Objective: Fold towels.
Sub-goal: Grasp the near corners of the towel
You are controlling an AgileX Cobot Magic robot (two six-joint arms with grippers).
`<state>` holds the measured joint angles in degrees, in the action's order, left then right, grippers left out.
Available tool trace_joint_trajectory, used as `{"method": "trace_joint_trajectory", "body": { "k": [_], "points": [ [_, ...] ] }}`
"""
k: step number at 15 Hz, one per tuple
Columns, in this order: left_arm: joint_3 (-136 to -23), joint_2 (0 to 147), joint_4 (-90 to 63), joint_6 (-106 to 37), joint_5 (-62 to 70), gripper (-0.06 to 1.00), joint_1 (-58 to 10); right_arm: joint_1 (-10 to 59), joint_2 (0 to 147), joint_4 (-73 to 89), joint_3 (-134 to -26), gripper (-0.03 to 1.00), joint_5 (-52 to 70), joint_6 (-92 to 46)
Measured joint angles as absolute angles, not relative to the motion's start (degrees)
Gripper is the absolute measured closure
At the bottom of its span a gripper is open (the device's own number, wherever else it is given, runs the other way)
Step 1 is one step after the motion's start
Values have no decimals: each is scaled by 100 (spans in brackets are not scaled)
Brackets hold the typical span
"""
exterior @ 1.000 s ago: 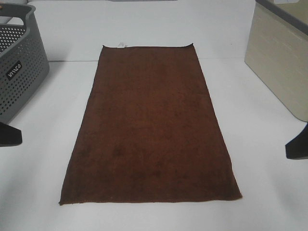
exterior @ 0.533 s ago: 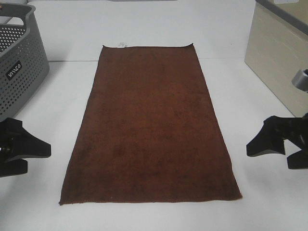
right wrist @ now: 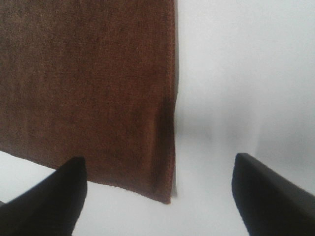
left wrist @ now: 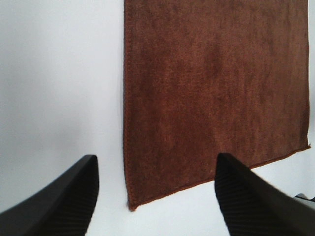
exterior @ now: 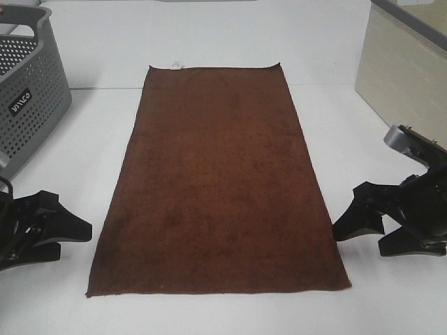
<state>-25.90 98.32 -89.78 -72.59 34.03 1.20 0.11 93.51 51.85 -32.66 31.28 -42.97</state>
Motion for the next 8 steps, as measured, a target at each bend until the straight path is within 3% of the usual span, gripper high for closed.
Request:
{"method": "trace_joint_trajectory", "body": {
  "k": [8],
  "points": [
    [-3077,10554,-9036,-7414,3363,31,-453,6,10078,5810,-3340,23,3174,-5128]
  ]
}}
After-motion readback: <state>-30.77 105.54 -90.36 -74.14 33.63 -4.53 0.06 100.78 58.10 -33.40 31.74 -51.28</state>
